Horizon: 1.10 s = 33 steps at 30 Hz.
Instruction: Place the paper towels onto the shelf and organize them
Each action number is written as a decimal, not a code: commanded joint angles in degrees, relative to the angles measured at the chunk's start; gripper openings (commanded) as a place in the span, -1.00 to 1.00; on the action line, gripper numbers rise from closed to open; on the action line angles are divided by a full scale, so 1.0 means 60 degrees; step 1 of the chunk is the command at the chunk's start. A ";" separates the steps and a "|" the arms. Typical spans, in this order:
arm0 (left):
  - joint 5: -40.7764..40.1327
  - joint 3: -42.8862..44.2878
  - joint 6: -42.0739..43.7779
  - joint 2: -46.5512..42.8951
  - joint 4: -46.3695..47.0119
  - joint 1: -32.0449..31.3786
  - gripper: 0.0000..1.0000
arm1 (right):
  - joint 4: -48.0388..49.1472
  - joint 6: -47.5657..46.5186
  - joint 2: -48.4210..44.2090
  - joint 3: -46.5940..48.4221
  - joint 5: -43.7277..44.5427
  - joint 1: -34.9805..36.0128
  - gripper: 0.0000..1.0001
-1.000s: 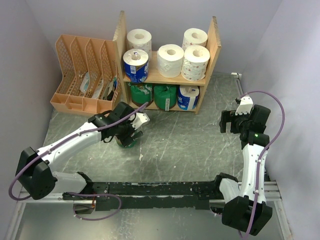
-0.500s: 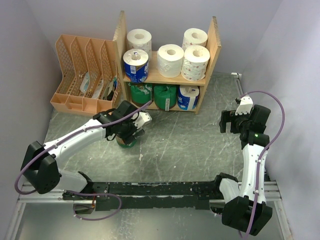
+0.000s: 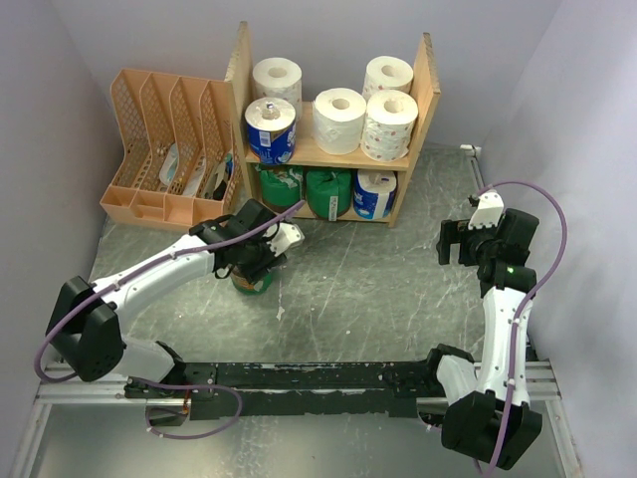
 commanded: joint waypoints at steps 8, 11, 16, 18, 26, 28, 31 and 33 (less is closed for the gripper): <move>0.0303 0.0413 0.0128 0.0161 -0.0264 -0.0035 0.04 | 0.0041 -0.0059 -0.0154 -0.0037 -0.0072 -0.0093 1.00; 0.0353 0.0372 0.0260 0.0110 -0.0280 -0.0033 0.02 | 0.0035 -0.0056 -0.0158 -0.0047 -0.0068 -0.0092 1.00; 0.0094 0.0528 0.0548 0.0078 -0.0370 -0.0040 -0.38 | 0.0051 -0.0053 -0.0166 -0.0051 -0.0077 -0.0092 0.99; -0.0043 0.0650 0.0668 0.0126 -0.0501 -0.0041 -0.69 | 0.0055 -0.0045 -0.0149 -0.0037 -0.0073 -0.0100 1.00; 0.0214 0.0855 0.1241 0.0305 -0.1039 -0.0034 -0.86 | 0.0052 -0.0045 -0.0172 -0.0048 -0.0061 -0.0093 1.00; 0.0238 0.0971 0.1409 0.0260 -0.1104 -0.0037 -0.86 | 0.0049 -0.0045 -0.0170 -0.0048 -0.0059 -0.0093 1.00; 0.0316 0.1426 0.1723 0.0174 -0.1313 -0.0037 -0.86 | 0.0052 -0.0044 -0.0162 -0.0048 -0.0053 -0.0093 1.00; 0.0453 0.1826 0.1906 0.0186 -0.1504 -0.0030 -0.86 | 0.0051 -0.0045 -0.0136 -0.0047 -0.0053 -0.0093 1.00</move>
